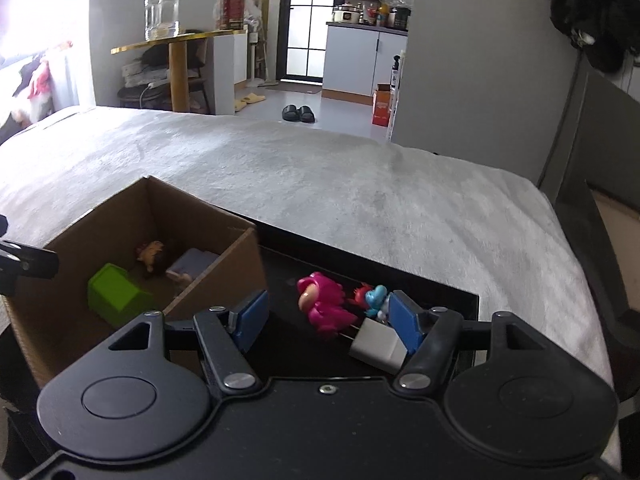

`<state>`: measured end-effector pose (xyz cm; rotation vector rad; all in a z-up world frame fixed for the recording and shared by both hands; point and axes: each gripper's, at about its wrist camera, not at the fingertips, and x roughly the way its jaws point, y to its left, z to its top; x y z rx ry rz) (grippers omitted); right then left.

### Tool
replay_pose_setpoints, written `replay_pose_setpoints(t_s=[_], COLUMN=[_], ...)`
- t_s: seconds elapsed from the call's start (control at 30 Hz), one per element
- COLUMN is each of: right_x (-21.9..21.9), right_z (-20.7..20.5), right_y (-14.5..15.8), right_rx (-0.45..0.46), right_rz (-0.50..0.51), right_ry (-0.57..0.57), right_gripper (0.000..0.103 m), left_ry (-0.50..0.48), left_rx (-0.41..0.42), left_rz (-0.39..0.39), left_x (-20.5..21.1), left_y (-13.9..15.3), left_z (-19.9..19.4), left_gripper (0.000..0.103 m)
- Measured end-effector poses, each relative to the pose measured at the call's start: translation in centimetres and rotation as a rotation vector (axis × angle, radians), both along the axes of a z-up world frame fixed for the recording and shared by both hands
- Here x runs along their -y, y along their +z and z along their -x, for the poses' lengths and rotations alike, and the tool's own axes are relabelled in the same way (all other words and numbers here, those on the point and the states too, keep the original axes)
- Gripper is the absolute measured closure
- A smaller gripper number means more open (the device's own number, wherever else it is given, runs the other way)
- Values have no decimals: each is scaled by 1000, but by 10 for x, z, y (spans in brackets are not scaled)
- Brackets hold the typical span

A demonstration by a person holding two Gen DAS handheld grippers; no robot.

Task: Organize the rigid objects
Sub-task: 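Withdraw the right tool and move it to the white block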

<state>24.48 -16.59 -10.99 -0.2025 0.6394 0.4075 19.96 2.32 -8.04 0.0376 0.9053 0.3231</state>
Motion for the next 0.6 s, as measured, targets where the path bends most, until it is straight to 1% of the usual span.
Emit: replay_pose_setpoints(t_s=[0.07,0.27,0.47,0.6], right_x=[5,21,28,32], right_z=[-3,-15,-26,-35], right_y=[-7,-28,-47,-58], right_rx=[-6,-48,-77,-98], right_rz=[-15,-46,-63,-75], right_ry=[3,-14,-24,-52], right_gripper=[37,37,37,37], left_ry=[-2,-22,-38,-58], left_rx=[-7,-25,-31,-44], left_rz=[-20,-46,-58,-71], left_x=[6,25,42,51], left_y=[-1,-5,-9,-14], left_z=[-3,-12,-23,-29], left_gripper=[21,21,21,21])
